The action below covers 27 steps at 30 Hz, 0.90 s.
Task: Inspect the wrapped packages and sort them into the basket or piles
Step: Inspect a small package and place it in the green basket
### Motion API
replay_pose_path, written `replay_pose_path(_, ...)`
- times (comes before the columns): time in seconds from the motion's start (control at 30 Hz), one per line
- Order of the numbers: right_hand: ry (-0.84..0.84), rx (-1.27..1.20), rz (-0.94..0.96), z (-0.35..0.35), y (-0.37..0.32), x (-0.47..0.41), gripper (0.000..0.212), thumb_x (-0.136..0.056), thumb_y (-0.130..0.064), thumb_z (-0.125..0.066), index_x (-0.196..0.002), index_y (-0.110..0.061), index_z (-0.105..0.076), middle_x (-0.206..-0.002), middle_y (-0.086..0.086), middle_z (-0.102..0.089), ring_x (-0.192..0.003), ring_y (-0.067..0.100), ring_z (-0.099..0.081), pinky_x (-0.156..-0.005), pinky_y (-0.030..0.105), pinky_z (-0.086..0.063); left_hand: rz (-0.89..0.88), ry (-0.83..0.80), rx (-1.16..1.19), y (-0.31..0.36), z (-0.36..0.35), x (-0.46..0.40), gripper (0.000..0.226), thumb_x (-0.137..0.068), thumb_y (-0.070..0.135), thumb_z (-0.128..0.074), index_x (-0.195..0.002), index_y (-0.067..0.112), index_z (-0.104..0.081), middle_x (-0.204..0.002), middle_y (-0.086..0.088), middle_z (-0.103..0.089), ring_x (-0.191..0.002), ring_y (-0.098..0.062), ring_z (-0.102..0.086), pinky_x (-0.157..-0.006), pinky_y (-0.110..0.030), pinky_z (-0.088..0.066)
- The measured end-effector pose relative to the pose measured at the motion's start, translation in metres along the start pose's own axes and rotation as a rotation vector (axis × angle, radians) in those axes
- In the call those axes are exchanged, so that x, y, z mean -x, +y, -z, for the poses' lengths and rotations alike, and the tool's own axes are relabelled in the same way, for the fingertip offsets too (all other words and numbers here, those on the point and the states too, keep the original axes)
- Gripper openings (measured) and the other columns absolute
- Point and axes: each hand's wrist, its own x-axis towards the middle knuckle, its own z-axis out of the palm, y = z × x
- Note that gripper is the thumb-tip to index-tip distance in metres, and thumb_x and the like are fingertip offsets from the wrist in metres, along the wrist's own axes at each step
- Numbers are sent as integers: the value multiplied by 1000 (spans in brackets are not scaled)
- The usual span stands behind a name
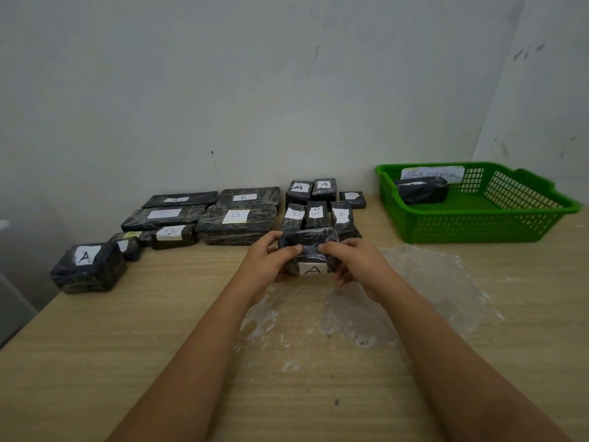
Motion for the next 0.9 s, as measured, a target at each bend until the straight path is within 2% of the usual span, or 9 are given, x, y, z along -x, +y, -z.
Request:
replay_pose_path(0.1,22,37,-7,2,1,-2,31,-88,-34,-77,-91,-7,-61,-70,14,-65,-49,19,-57,-45,27,-46,5,-41,-55,2,-3,3,23,-92,25,-77,-113,23,-69,-104,-8,-73,-97,-25,-71,-89,-47,-60)
replay_pose_path(0.2,45,33,-37,4,2,-3,39,-87,-43,-74,-95,-6,-61,-72,16,-64,-50,20,-56,-46,28,-46,38,-93,-25,4,-2,6,42,-84,37,-82,-122,31,-67,-113,-8,-73,-103,-28,-73,-86,-49,-62)
replay_pose_path(0.3,48,31,-71,5,3,-2,66,-82,-70,-67,-103,-7,-67,-67,10,-63,-52,22,-60,-50,30,-50,12,-110,33,5,-1,7,48,-84,29,-82,-129,29,-63,-118,-10,-71,-95,-28,-75,-72,-39,-63)
replay_pose_path(0.4,31,1,-94,3,-1,0,91,-75,-92,-50,-110,-9,-67,-90,13,-71,-54,20,-63,-49,29,-50,19,-89,103,7,-1,7,40,-91,25,-76,-128,21,-61,-119,-11,-69,-84,-27,-76,-63,-34,-61)
replay_pose_path(0.47,16,-90,-109,1,-6,2,79,-85,-85,-44,-108,-13,-64,-101,13,-70,-52,18,-61,-47,27,-48,46,-70,144,6,-1,6,40,-93,26,-73,-129,18,-58,-118,-10,-70,-83,-32,-77,-62,-36,-61)
replay_pose_path(0.6,-33,-281,-75,1,-6,3,57,-94,-61,-60,-119,-9,-61,-110,16,-66,-51,18,-57,-45,27,-43,108,-98,166,6,-1,6,40,-98,34,-67,-133,20,-54,-120,-14,-71,-92,-41,-76,-70,-44,-64)
replay_pose_path(0.67,-61,-323,-56,1,-5,5,52,-93,-55,-64,-119,-10,-63,-103,12,-68,-54,17,-57,-46,28,-43,101,-95,104,5,-2,5,41,-99,39,-65,-135,23,-55,-124,-10,-69,-100,-36,-75,-75,-44,-63)
replay_pose_path(0.77,-82,-349,-4,-1,-6,8,47,-94,-49,-65,-120,-10,-63,-93,8,-68,-59,18,-60,-49,29,-49,38,-55,35,4,-2,4,45,-99,38,-64,-140,23,-56,-129,-9,-69,-110,-26,-71,-94,-44,-57)
replay_pose_path(0.9,-110,-317,77,-7,-7,12,40,-93,-38,-71,-124,-14,-61,-103,13,-70,-64,24,-67,-61,37,-62,32,-81,57,11,-3,7,48,-93,50,-67,-129,17,-67,-117,-7,-75,-105,-22,-73,-93,-38,-59)
